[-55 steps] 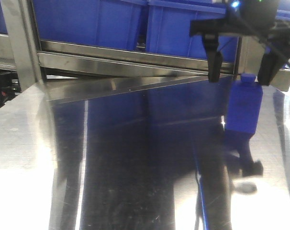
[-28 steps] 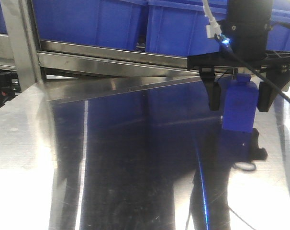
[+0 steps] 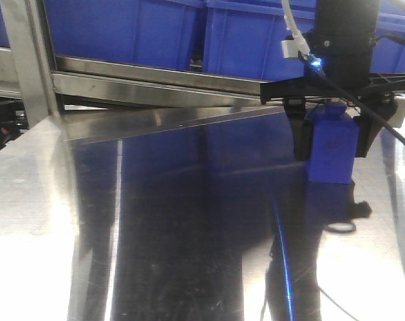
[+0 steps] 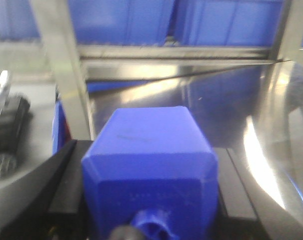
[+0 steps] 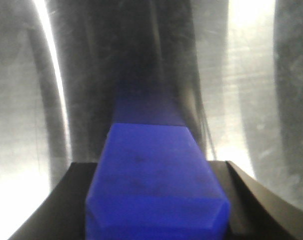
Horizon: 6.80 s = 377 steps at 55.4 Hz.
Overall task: Pick and sort blue part to right shelf
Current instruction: 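Lower the right gripper over the blue block and close it, then lift the blue block off the table with the right gripper, then drive the base away from the table holding both parts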
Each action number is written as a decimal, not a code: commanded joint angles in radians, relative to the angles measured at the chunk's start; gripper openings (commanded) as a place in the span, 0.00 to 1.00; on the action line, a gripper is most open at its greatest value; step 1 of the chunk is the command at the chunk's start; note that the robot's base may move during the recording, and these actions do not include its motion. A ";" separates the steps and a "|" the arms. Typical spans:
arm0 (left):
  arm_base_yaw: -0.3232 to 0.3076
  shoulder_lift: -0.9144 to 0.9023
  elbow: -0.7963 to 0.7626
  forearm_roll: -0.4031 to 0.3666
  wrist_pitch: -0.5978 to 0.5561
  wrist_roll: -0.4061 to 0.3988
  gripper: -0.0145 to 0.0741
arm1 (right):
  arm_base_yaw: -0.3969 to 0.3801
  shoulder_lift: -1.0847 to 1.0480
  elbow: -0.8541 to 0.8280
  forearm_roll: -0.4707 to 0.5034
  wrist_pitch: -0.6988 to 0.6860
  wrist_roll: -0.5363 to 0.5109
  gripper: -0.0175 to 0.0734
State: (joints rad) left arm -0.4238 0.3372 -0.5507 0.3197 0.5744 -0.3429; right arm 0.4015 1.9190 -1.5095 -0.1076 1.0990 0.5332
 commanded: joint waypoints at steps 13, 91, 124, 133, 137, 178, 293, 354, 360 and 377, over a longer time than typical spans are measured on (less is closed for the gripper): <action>-0.003 0.006 -0.021 0.315 0.175 -0.220 0.49 | -0.001 -0.094 -0.031 -0.021 -0.036 -0.196 0.42; -0.003 -0.088 0.111 0.097 -0.200 0.042 0.49 | -0.001 -1.923 1.140 -0.221 -0.708 -0.306 0.42; -0.003 -0.088 0.111 0.097 -0.193 0.042 0.49 | -0.001 -1.895 1.140 -0.266 -0.790 -0.306 0.42; -0.003 -0.088 0.111 0.097 -0.193 0.042 0.49 | -0.001 -1.895 1.140 -0.266 -0.790 -0.306 0.42; -0.003 -0.088 0.111 0.097 -0.193 0.042 0.49 | -0.001 -1.895 1.140 -0.266 -0.790 -0.306 0.42; -0.003 -0.086 0.111 0.097 -0.193 0.042 0.49 | -0.001 -1.895 1.140 -0.266 -0.790 -0.306 0.42; -0.003 -0.084 0.111 0.097 -0.193 0.042 0.49 | -0.001 -1.898 1.140 -0.266 -0.790 -0.306 0.42; -0.003 -0.084 0.111 0.097 -0.193 0.042 0.49 | -0.001 -1.898 1.140 -0.266 -0.790 -0.306 0.42; -0.003 -0.084 0.111 0.097 -0.193 0.042 0.49 | -0.001 -1.898 1.140 -0.266 -0.790 -0.306 0.42; -0.003 -0.084 0.111 0.097 -0.193 0.042 0.49 | -0.001 -1.898 1.140 -0.266 -0.790 -0.306 0.42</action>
State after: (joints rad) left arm -0.4238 0.2406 -0.4104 0.4025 0.4654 -0.2977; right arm 0.4023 0.0033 -0.3437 -0.3491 0.4025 0.2331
